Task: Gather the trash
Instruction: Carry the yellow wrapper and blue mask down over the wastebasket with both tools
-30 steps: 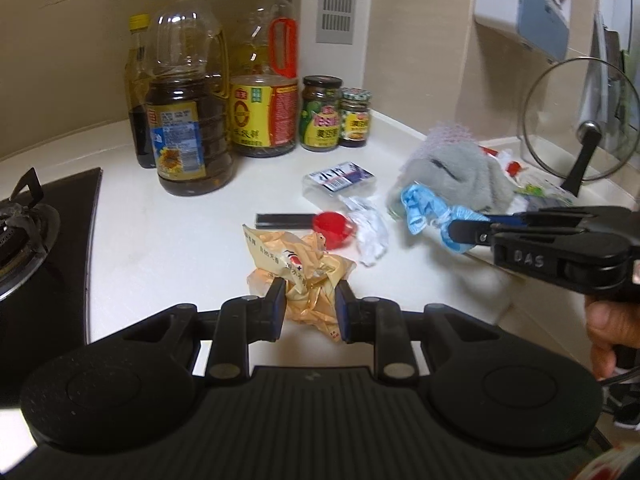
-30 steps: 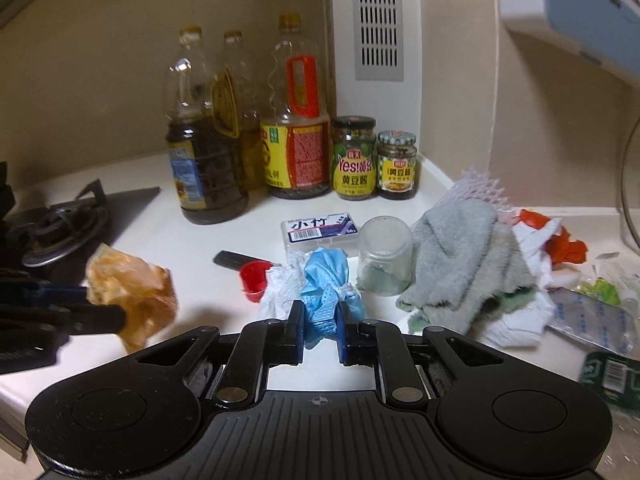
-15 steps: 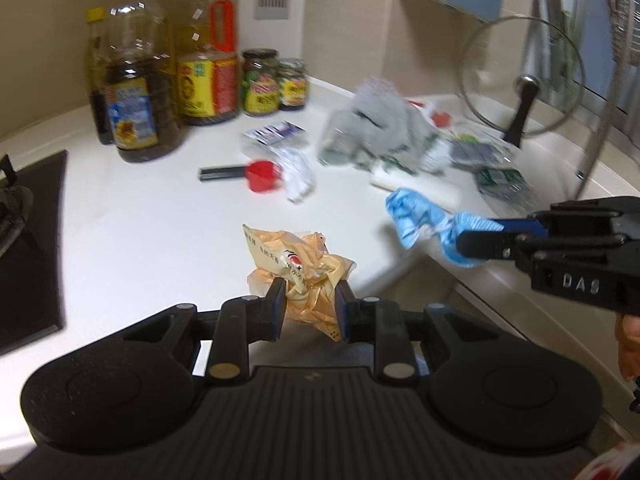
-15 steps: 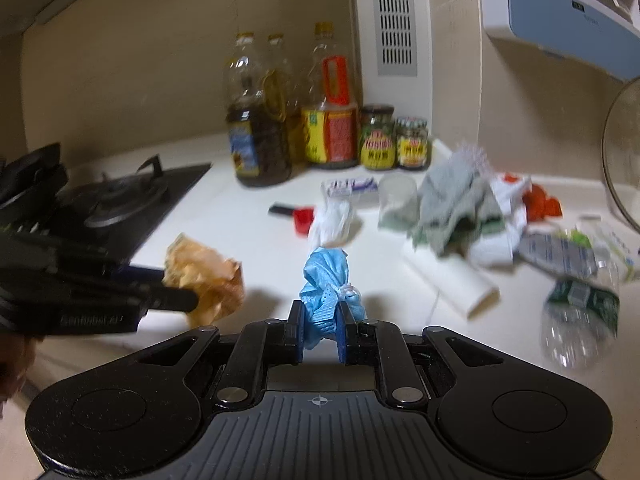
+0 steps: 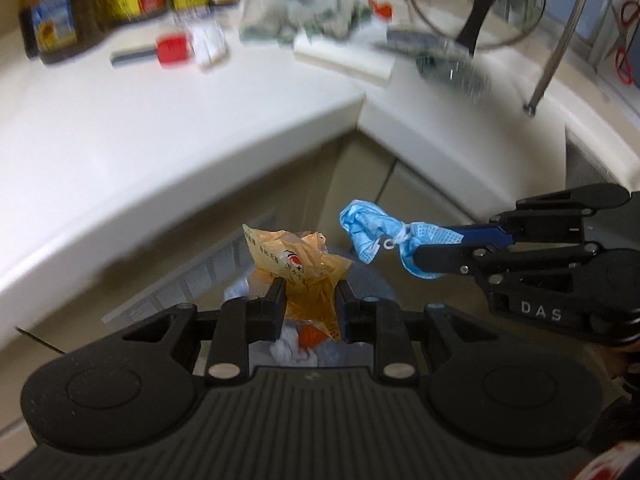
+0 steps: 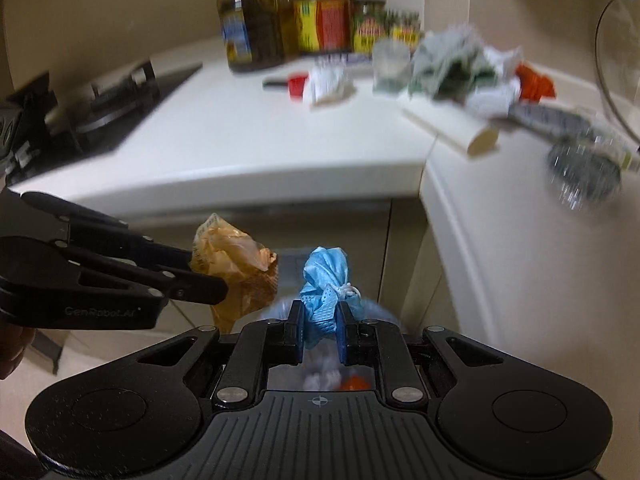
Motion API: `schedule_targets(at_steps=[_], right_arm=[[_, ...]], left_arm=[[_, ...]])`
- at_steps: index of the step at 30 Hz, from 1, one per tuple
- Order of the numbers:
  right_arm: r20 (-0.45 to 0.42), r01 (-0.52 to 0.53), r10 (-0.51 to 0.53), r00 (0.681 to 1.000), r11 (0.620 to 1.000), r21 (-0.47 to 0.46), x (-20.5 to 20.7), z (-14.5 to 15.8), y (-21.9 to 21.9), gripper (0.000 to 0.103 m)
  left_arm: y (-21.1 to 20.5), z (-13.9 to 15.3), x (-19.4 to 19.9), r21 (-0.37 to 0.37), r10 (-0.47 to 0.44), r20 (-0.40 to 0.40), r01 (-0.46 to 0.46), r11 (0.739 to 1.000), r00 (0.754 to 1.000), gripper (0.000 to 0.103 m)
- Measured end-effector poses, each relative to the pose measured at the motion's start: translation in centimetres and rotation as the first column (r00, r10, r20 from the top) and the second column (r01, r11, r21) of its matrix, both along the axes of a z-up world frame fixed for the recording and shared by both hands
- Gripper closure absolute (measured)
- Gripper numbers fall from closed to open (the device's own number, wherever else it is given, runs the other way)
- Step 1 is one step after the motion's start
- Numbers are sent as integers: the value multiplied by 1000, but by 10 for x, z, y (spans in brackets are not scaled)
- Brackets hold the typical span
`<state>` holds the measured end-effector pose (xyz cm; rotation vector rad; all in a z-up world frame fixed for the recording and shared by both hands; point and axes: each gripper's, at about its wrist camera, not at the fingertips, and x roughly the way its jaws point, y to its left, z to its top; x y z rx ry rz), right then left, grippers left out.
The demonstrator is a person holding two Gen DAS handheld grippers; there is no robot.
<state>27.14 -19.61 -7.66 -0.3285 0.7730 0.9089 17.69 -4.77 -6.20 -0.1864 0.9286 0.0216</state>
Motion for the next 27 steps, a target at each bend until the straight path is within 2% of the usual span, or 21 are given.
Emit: schedule_targets(at_steps=[10,27], right_arm=[[-23,-6,3,1000,994,-111,11,-58,8,87],[-84,-20,1,996,974,-228,23,-122,15,87]], left_arm=[[0,-67,19,-44,-3,-147,-4,999,989,80],[4,-128,46,-62,4,-263,-21,998,965,80]])
